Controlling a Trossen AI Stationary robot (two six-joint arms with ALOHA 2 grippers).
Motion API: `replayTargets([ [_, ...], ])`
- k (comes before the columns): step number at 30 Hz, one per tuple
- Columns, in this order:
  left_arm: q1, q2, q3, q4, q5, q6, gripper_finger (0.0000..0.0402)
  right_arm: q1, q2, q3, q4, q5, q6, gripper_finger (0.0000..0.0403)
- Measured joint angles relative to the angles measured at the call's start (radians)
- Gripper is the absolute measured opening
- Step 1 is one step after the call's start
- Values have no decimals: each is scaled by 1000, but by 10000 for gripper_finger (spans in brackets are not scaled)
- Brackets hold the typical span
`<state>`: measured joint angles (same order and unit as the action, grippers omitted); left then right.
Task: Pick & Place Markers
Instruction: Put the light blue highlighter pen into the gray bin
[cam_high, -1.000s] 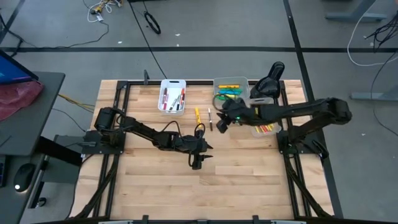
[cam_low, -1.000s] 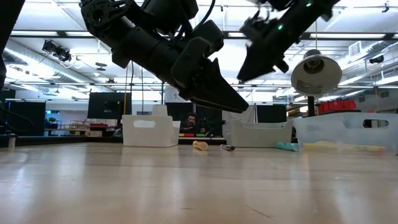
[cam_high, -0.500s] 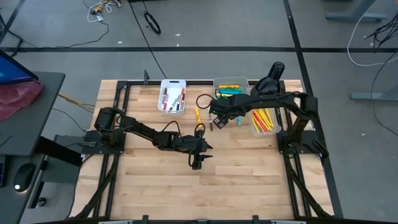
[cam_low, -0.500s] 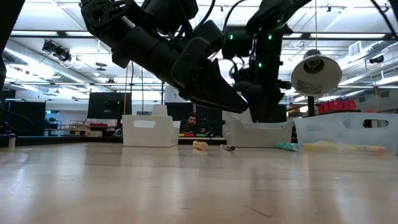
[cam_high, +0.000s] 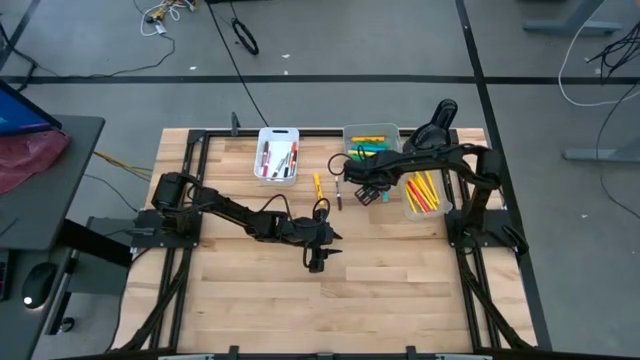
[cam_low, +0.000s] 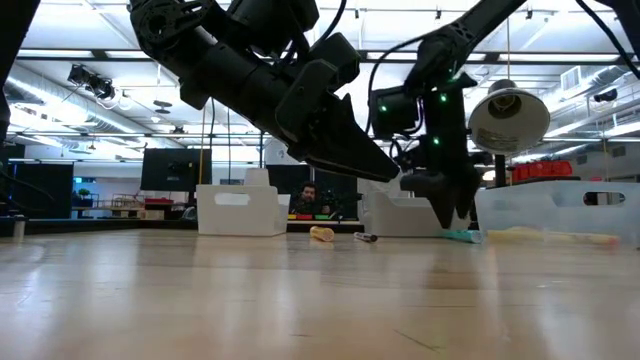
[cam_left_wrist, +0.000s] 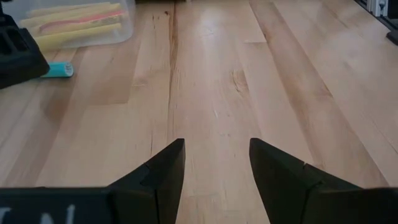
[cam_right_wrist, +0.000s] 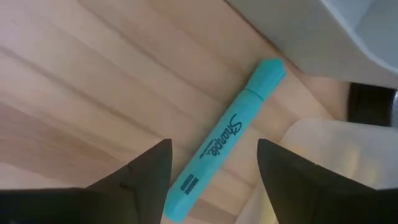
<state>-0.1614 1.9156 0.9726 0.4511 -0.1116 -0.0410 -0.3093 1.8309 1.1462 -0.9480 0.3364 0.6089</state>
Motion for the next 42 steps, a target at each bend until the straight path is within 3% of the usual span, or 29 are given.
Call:
replayTargets([
  [11,0,0,0,0,0,0,186,-60,-5,-83,111,-126,-67,240],
  [21,0,0,0,0,0,0,186,-32,-6,-87,156,-203,-154,240],
  [28,0,0,0,0,0,0,186,-22,-10,-87,177,-329,-177,223],
  [32,0,0,0,0,0,0,186,-21,-10,-88,192,-338,-180,211],
  [37,0,0,0,0,0,0,186,-19,-10,-88,202,-316,-161,187],
  [42,0,0,0,0,0,0,186,-8,-11,-88,197,-300,-125,115],
])
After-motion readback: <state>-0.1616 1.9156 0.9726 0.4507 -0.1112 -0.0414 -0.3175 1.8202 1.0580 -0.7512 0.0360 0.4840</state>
